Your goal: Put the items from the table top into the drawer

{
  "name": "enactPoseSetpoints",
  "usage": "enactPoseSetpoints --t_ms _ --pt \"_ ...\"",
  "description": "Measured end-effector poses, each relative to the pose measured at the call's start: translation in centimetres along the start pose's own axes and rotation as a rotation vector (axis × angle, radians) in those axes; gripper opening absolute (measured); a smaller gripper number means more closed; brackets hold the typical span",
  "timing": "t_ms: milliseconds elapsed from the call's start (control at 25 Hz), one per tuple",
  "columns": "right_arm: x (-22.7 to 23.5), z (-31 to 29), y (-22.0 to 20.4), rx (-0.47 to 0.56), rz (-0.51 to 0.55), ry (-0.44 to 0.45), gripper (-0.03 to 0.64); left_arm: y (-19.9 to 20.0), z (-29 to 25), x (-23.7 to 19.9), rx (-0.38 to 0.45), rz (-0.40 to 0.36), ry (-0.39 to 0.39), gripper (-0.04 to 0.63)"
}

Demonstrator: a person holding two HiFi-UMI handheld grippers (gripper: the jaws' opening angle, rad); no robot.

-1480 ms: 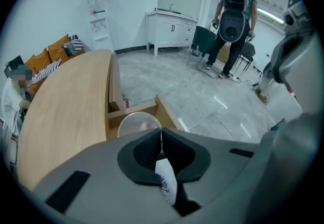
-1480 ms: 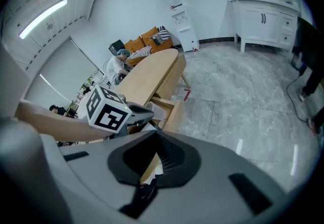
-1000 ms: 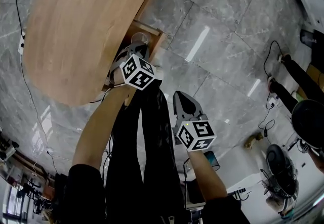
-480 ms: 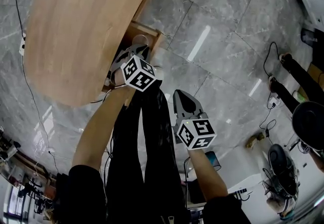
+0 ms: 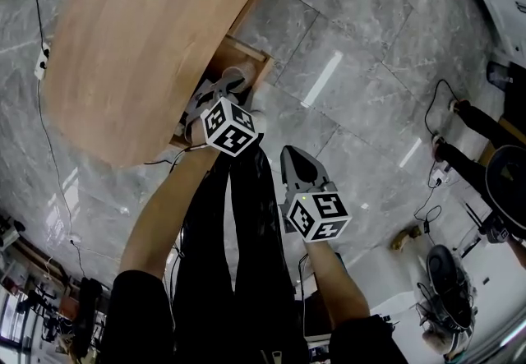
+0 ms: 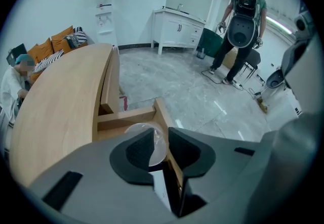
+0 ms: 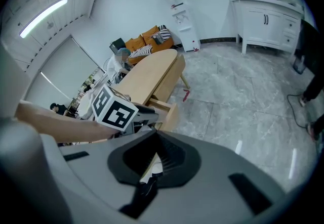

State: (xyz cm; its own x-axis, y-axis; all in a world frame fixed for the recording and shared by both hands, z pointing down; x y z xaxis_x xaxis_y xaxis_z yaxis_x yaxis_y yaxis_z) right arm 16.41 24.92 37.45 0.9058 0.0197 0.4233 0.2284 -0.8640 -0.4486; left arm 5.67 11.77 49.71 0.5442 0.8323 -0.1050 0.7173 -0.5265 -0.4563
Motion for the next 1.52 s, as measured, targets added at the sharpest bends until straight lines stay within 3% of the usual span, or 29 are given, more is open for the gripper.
enactPoseSetpoints --t_ms 440,720,960,1160,1320,1520 --pt "-2.0 0.8 1.5 0.008 0.071 0.044 0.009 -1.9 4.0 0.4 0.040 0.135 0.043 0.103" --pt "-4.3 2.2 3.5 0.030 0.138 0.068 0.009 -1.6 9.9 2.0 0.202 0.297 0.065 0.066" --pt "-7.4 1.7 3.8 0.058 0.204 0.110 0.009 -1.7 14.2 3.7 0.319 0.351 0.082 0.015" --pt "-10.6 2.4 3.7 0.164 0.257 0.144 0.009 -2.4 19.0 4.0 0.442 0.363 0.143 0.014" --pt "-13.1 5.0 3.5 0.268 0.269 0.127 0.009 -3.0 24.1 3.9 0.530 0.420 0.185 0.014" --pt "-18.4 9.5 5.9 0.443 0.439 0.154 0.008 -2.2 32.2 3.0 0.657 0.417 0.277 0.014"
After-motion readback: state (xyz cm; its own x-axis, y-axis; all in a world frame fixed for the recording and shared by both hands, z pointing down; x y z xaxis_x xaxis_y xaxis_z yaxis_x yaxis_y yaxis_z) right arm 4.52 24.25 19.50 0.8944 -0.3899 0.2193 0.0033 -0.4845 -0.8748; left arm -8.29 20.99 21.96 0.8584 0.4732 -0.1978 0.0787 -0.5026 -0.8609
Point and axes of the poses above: the fingertips, and each gripper's own axes: z backward along the fingers, x to its right, y out of its top, the point moved 6 cm from there along z, backward along the fingers, and after that the axes turned 2 degrees about z, right-handed, at the moved point
